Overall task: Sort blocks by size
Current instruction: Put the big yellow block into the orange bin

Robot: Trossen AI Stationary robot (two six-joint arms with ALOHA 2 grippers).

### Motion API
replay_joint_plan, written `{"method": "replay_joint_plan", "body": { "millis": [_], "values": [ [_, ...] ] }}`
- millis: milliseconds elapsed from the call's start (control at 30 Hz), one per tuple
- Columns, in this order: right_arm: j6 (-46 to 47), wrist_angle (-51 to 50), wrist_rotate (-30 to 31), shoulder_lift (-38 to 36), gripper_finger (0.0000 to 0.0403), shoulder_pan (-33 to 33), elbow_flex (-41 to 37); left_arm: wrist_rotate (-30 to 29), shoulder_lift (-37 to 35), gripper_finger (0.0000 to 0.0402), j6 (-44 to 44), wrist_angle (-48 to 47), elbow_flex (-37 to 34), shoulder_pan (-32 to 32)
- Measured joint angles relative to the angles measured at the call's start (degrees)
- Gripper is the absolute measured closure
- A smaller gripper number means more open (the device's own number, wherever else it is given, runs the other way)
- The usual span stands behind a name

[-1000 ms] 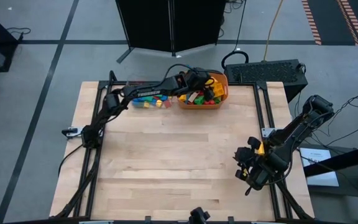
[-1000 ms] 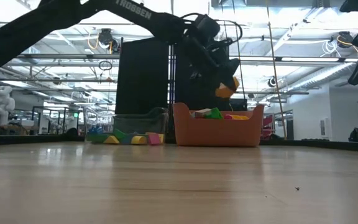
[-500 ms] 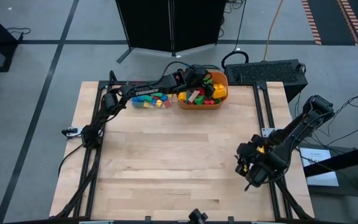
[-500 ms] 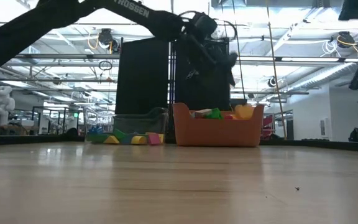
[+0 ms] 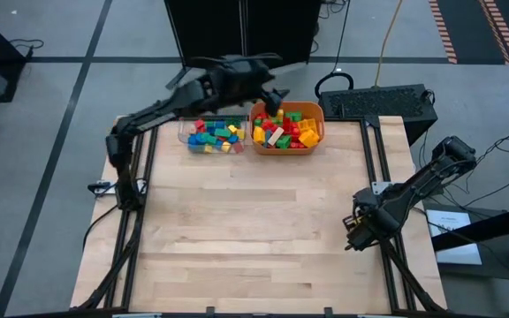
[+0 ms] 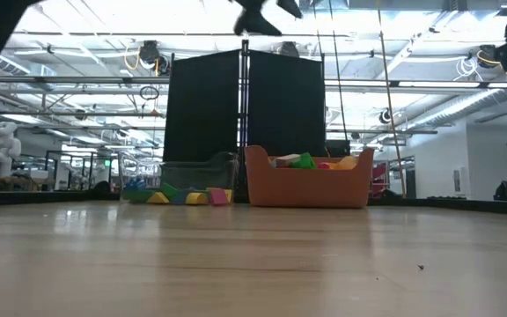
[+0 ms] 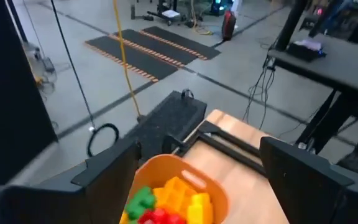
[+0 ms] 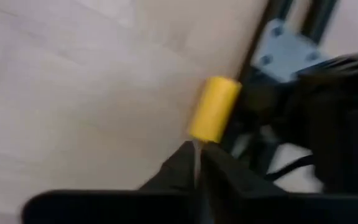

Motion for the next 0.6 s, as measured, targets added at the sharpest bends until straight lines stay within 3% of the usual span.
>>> {"method": "replay_joint_plan", "body": {
  "millis": [233,600],
  "values": [
    [10.3,6.2,1.6,2.9,0.0401,-1.4,0.0,-0.1,-6.6,0.0063,9.1,-6.1,0.0,0.1],
    [12.2,3.6,-7.1,15.4,0.0402,-3.2,-0.1,-1.8,-8.9,0.0063,12.9,-11.5,-0.1,1.1]
  ]
}}
